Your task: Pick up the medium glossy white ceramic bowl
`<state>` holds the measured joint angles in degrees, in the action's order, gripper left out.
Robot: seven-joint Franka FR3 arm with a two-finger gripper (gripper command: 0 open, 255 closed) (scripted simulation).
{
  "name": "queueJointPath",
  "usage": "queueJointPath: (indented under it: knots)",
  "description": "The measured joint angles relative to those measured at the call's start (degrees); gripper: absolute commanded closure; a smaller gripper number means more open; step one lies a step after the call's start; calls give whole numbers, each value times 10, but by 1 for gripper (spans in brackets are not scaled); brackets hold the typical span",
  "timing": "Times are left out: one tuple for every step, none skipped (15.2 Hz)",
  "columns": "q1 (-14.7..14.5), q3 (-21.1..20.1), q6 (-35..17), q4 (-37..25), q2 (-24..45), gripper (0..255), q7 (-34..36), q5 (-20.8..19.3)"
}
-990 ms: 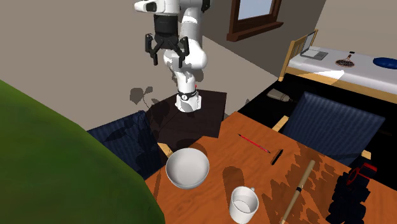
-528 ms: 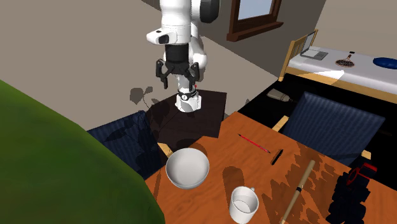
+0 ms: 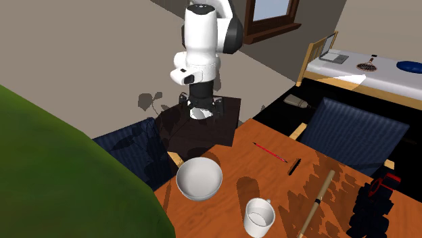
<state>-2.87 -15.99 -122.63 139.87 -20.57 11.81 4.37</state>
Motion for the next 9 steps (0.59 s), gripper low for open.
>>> queueJointPath:
  knots:
    - [1, -5, -17, -4, 23, 0, 7, -3]
    - [3, -10, -31, -11, 45, 0, 14, -7]
    - [3, -15, -42, -17, 63, 0, 22, -10]
    - [2, -22, -60, -18, 84, 0, 32, -15]
    - [1, -28, -73, -24, 106, 0, 44, -20]
    - [2, -32, -84, -35, 128, 0, 53, -28]
    - [1, -37, -99, -39, 150, 0, 64, -35]
    - [0, -41, -112, -41, 168, 0, 75, -41]
    - [-2, -45, -129, -47, 193, 0, 88, -51]
